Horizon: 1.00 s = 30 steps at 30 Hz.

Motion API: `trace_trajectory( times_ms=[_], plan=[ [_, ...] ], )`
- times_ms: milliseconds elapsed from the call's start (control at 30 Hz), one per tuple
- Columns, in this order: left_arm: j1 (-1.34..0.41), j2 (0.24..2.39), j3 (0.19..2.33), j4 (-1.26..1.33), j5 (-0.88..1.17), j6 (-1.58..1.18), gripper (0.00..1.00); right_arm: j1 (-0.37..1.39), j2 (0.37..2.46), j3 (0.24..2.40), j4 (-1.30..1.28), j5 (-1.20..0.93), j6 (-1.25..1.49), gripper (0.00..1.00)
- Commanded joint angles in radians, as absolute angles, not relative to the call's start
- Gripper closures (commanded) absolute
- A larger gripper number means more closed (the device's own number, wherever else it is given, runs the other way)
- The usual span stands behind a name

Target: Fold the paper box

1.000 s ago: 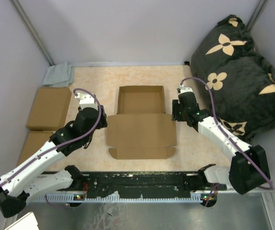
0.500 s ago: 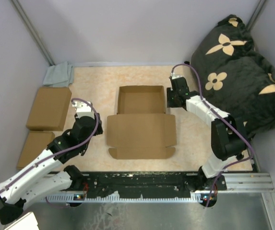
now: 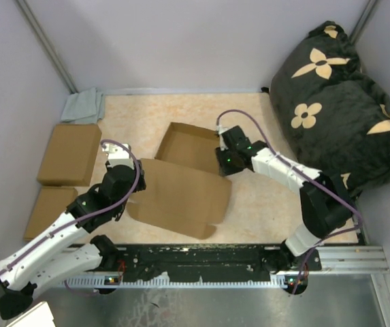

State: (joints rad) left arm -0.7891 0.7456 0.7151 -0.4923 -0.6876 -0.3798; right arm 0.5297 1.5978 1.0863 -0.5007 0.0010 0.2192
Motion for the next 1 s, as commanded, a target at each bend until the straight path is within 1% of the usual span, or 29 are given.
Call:
trace_trajectory(
  times_ms=[0,67,133,233,333,400,500,600,733,800,867,967],
  plan=[
    [-0.782,0.745,0.713,-0.461,-0.685,-0.367,0.39,0.698,1.477,1.104,-0.538,-0.153,0.256,0.65],
    [-0.781,0.744,0.711,-0.461,-0.687,-0.369,0.39,0.76,1.472,1.143,-0.567,-0.138,0.266,0.64],
    [-0.781,0.743,0.711,-0.464,-0.686,-0.372,0.39,0.784,1.468,1.181,-0.604,-0.092,0.273,0.64],
    [-0.78,0.74,0.71,-0.466,-0.686,-0.372,0.39,0.783,1.466,1.233,-0.657,0.073,0.242,0.64],
    [-0.781,0.736,0.71,-0.464,-0.689,-0.371,0.39,0.76,1.494,1.29,-0.657,0.221,0.157,0.58],
    [-0.781,0.732,0.712,-0.461,-0.689,-0.372,0.39,0.726,1.537,1.337,-0.616,0.213,0.09,0.54],
    [-0.781,0.729,0.712,-0.462,-0.695,-0.371,0.39,0.648,1.634,1.437,-0.525,0.126,0.031,0.49],
    [-0.781,0.72,0.711,-0.468,-0.706,-0.37,0.39,0.61,1.799,1.582,-0.485,0.048,-0.051,0.45],
    [-0.78,0.706,0.707,-0.468,-0.695,-0.376,0.39,0.609,2.058,1.821,-0.53,0.031,-0.189,0.45],
    [-0.779,0.703,0.704,-0.47,-0.689,-0.38,0.39,0.606,2.168,1.966,-0.583,0.067,-0.226,0.45],
    [-0.779,0.698,0.705,-0.477,-0.695,-0.383,0.39,0.6,2.248,2.056,-0.618,0.085,-0.243,0.45],
    [-0.779,0.689,0.703,-0.48,-0.698,-0.388,0.39,0.588,2.302,2.119,-0.625,0.077,-0.244,0.46]
  ],
)
